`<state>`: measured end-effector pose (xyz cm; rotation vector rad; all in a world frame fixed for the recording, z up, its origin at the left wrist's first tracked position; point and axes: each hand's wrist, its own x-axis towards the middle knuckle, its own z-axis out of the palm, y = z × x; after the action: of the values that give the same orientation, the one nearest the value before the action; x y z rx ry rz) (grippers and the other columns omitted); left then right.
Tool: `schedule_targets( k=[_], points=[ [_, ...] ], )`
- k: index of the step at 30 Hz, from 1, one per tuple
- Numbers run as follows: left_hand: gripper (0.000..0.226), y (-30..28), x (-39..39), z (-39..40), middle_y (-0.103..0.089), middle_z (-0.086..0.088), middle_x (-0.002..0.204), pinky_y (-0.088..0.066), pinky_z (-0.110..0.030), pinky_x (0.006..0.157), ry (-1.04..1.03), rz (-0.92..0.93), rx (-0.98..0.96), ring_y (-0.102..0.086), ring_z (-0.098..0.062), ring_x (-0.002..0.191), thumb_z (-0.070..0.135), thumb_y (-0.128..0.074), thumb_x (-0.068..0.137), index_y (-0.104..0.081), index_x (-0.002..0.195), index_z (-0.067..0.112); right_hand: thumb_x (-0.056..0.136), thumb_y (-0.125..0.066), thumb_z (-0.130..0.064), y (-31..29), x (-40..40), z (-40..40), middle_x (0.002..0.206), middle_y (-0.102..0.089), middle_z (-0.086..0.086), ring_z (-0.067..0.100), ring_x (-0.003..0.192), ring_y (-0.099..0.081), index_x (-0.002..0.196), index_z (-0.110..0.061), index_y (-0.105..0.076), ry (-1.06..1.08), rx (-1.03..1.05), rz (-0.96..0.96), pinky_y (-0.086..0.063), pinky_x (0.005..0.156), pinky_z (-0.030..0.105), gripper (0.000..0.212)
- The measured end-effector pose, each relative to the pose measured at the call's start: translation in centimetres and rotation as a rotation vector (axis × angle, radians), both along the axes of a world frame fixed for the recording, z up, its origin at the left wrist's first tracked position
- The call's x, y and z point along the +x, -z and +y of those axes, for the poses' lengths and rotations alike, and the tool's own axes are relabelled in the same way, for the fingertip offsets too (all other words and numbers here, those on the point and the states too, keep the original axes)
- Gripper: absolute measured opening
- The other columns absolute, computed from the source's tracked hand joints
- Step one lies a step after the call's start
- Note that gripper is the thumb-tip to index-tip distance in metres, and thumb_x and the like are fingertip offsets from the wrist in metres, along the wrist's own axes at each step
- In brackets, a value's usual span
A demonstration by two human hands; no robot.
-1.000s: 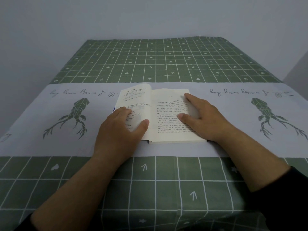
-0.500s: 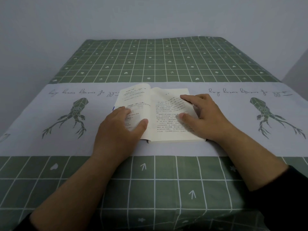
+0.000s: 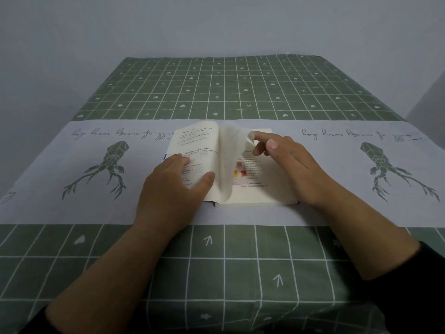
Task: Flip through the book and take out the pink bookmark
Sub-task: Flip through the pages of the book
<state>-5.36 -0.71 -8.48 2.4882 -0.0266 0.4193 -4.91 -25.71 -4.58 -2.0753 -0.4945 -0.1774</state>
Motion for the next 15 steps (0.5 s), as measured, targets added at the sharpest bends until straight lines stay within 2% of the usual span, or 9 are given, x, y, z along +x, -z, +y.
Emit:
schedule_targets(
  k=[2, 4, 6, 9, 11, 13, 15],
  points=[
    [0.074, 0.0, -0.1, 0.0, -0.056, 0.004, 0.139, -0.043, -0.037, 0.098, 0.001, 0.0, -0.007, -0.051, -0.017, 0.122, 0.068, -0.054, 0.079, -0.054, 0.134, 0.02, 0.105, -0.032, -0.045, 0.3, 0.1, 0.1, 0.116, -0.069, -0.022, 0.005, 0.124, -0.056, 0.146, -0.03, -0.054, -0.009, 0.034, 0.078, -0.033, 0.116, 0.032, 0.05],
    [0.075, 0.0, -0.2, 0.1, -0.056, 0.004, 0.139, -0.041, -0.035, 0.097, 0.004, -0.001, -0.012, -0.051, -0.017, 0.123, 0.069, -0.053, 0.078, -0.054, 0.134, 0.02, 0.103, -0.033, -0.048, 0.4, 0.1, 0.4, 0.126, -0.069, -0.015, 0.005, 0.13, -0.054, 0.155, -0.025, -0.045, -0.05, 0.084, 0.114, -0.032, 0.119, 0.033, 0.057],
    [0.074, 0.0, -0.2, 0.1, -0.056, 0.004, 0.139, -0.04, -0.034, 0.097, 0.007, -0.003, -0.011, -0.051, -0.016, 0.123, 0.069, -0.054, 0.078, -0.055, 0.134, 0.02, 0.105, -0.034, -0.048, 0.4, 0.1, 1.0, 0.135, -0.067, -0.01, 0.003, 0.134, -0.053, 0.16, -0.028, -0.034, -0.092, 0.109, 0.131, -0.032, 0.118, 0.025, 0.059],
    [0.073, -0.1, -0.1, 0.1, -0.057, 0.003, 0.138, -0.04, -0.034, 0.095, 0.01, 0.002, -0.005, -0.052, -0.017, 0.121, 0.069, -0.054, 0.079, -0.055, 0.133, 0.02, 0.106, -0.032, -0.052, 0.7, 0.1, 1.8, 0.14, -0.065, -0.011, -0.006, 0.131, -0.053, 0.163, -0.037, -0.019, -0.119, 0.072, 0.14, -0.032, 0.102, 0.003, 0.06],
    [0.072, -0.2, -0.2, 0.1, -0.057, 0.002, 0.136, -0.042, -0.035, 0.096, 0.021, 0.008, -0.007, -0.052, -0.019, 0.121, 0.068, -0.054, 0.078, -0.056, 0.132, 0.019, 0.104, -0.032, -0.057, 0.6, 0.1, 2.4, 0.139, -0.064, -0.012, -0.009, 0.127, -0.055, 0.163, -0.042, -0.013, -0.131, 0.053, 0.14, -0.033, 0.097, 0.001, 0.063],
    [0.063, -0.5, -0.3, 0.1, -0.062, 0.003, 0.123, -0.047, -0.036, 0.09, 0.039, 0.017, -0.028, -0.057, -0.02, 0.111, 0.064, -0.053, 0.076, -0.059, 0.123, 0.022, 0.099, -0.036, -0.064, 0.6, 0.1, 2.9, 0.14, -0.062, -0.015, -0.006, 0.131, -0.054, 0.161, -0.046, -0.013, -0.159, 0.061, 0.16, -0.038, 0.102, 0.007, 0.069],
    [0.045, -0.6, -0.4, 0.2, -0.064, 0.008, 0.099, -0.048, -0.034, 0.074, 0.038, 0.016, -0.083, -0.06, -0.017, 0.09, 0.058, -0.054, 0.072, -0.061, 0.103, 0.027, 0.096, -0.039, -0.065, 0.7, 0.1, 3.4, 0.148, -0.057, -0.011, -0.001, 0.136, -0.052, 0.161, -0.045, -0.019, -0.197, 0.046, 0.177, -0.042, 0.111, 0.023, 0.071]
  ],
)
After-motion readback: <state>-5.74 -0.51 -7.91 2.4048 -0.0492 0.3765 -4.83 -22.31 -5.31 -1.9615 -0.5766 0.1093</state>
